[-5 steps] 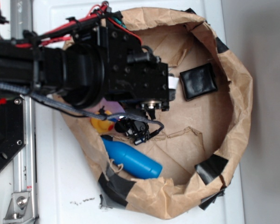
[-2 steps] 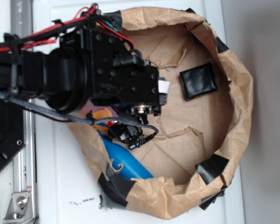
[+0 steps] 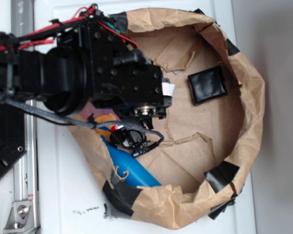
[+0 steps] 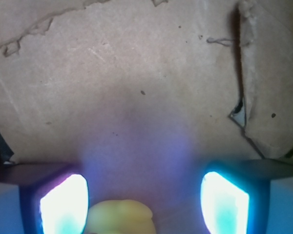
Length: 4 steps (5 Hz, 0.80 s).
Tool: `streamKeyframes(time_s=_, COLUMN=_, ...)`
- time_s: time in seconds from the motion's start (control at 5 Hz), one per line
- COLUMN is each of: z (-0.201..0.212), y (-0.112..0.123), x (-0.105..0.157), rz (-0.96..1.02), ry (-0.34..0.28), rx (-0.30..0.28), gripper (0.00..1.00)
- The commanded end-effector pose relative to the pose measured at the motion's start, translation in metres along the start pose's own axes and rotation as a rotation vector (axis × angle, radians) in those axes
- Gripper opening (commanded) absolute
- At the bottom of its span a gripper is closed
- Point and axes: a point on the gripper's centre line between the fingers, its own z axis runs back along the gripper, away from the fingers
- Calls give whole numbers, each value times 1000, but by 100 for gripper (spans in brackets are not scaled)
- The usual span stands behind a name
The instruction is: Grab the yellow duck.
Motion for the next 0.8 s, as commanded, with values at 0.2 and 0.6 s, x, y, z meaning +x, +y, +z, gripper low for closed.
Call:
streamKeyframes(time_s=0.2, z=-22, y=-15, x=-5, rz=-138, ry=69, rx=-92, gripper=0)
streamKeyframes(time_s=0.6, z=-9, y=-14, x=-11, rz=-146, ry=53, rx=-100, gripper=0)
